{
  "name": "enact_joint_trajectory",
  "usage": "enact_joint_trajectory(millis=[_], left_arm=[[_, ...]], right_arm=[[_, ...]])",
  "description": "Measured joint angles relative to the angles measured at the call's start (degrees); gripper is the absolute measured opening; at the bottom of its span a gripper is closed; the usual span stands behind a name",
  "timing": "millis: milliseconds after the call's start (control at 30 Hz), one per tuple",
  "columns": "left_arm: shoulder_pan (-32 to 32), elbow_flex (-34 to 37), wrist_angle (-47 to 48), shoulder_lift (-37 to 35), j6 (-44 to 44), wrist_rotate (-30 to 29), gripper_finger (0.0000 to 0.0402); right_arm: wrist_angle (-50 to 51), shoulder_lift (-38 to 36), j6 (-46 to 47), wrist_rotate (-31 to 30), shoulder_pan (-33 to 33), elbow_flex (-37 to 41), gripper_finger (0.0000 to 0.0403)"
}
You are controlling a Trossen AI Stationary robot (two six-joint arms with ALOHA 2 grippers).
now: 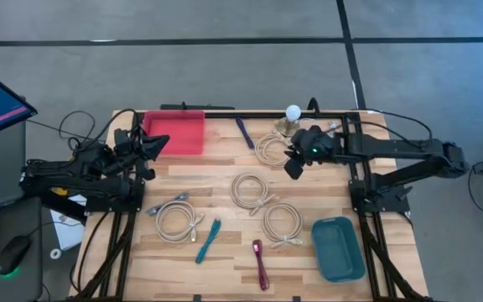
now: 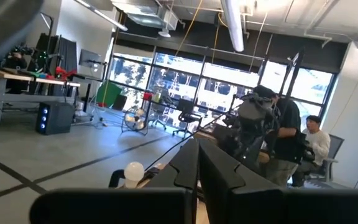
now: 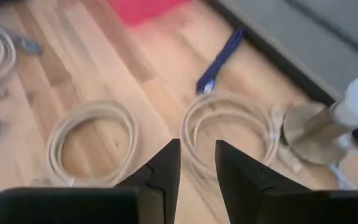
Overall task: Pick & Place USB Port
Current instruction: Put the brown USB cable into the red bin
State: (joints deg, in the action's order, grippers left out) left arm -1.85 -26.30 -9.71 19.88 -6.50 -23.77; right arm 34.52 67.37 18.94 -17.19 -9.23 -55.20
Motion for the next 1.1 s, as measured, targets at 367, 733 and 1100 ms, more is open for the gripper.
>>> enact_joint_trajectory(millis=[367,733,1100], left_arm=[[-0.02,0.00,-0.55,0.00,0.00,0.00,0.0012],[-0.02,0.00,-0.84,0.00,0.00,0.00,0.0012],[-0.02,0.00,-1.05,0.00,0.00,0.00,0.0012]], right_arm=[[2.08,10.63,-7.16,3.19,-2.58,-1.82,0.0204],[1.24,20.63,-8.78,5.33,-2.94,-1.79,0.0205],[-3.87,26.99,-16.79,2.03,-2.96,-1.79,0.0185]])
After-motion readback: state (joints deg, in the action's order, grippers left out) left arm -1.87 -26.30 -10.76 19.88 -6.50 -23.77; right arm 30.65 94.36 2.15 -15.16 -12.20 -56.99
